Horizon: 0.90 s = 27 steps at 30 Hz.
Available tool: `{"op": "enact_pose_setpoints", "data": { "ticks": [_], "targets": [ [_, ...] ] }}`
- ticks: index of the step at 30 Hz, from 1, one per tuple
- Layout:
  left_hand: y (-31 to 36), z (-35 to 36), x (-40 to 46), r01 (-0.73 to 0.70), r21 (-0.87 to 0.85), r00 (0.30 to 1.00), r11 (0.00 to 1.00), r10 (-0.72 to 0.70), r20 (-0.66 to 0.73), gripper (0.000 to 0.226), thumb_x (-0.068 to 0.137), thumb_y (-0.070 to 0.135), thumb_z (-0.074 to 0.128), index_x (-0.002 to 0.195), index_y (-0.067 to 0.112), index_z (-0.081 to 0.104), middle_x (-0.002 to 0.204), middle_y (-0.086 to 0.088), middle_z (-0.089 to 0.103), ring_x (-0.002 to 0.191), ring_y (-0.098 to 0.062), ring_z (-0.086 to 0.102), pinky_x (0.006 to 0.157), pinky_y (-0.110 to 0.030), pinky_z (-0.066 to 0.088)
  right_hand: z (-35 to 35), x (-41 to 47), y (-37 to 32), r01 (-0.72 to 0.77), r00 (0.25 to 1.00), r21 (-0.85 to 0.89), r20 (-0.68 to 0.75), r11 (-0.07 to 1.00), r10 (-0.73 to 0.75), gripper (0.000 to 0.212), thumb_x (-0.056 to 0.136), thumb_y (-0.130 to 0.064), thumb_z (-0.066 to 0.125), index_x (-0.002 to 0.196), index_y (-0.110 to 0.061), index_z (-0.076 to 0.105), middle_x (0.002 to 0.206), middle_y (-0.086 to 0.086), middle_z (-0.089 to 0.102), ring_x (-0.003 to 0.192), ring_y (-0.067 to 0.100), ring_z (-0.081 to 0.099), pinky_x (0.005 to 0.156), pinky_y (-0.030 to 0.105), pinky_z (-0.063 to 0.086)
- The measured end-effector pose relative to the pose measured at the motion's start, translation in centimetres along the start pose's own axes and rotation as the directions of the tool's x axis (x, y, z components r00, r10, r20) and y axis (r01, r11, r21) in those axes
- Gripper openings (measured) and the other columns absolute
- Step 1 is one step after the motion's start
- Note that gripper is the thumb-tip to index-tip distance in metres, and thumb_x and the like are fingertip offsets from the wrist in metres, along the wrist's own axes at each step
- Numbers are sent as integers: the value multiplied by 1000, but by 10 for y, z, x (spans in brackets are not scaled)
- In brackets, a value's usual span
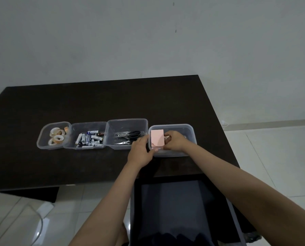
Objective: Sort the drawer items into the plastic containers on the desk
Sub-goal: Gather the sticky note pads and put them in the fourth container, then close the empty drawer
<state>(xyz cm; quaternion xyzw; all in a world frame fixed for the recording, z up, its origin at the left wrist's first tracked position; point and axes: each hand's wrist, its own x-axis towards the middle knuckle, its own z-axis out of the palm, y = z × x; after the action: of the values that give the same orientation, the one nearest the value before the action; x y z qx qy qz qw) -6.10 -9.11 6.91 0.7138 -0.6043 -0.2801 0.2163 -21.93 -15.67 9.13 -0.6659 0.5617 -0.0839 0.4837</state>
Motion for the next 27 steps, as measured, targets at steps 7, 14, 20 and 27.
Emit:
{"op": "enact_pose_setpoints", "data": {
  "ticks": [7,14,20,27],
  "targets": [
    [0,-2,0,4,6,1000,1000,-4,22,63,82,39,66,138,23,40,138,-1,48,126,-24,42,102,-43,42,2,10,-3,-31,996,83,-77,996,37,51,84,-15,66,130,-14,43,122,7,58,84,21,67,71,33,59],
    [0,-2,3,0,32,999,999,-1,33,60,80,38,67,135,26,43,133,0,51,122,-24,47,99,-46,45,4,13,4,-25,999,110,-36,994,29,57,85,-16,65,135,-15,37,122,10,59,90,20,65,62,24,54],
    [7,3,-14,-89,67,988,994,97,-118,57,87,33,59,138,20,39,139,-3,47,131,-23,40,104,-39,40,10,-2,19,156,915,-98,-360,983,-182,43,83,-26,65,123,-20,50,123,2,56,109,20,56,91,42,52],
    [2,44,-84,-92,-21,952,996,81,-296,54,90,24,58,139,9,42,146,-9,41,138,-24,33,111,-27,24,42,-67,57,376,656,-350,-553,858,-514,23,81,-21,57,103,-15,61,97,5,60,91,21,57,74,39,50]
  ]
}}
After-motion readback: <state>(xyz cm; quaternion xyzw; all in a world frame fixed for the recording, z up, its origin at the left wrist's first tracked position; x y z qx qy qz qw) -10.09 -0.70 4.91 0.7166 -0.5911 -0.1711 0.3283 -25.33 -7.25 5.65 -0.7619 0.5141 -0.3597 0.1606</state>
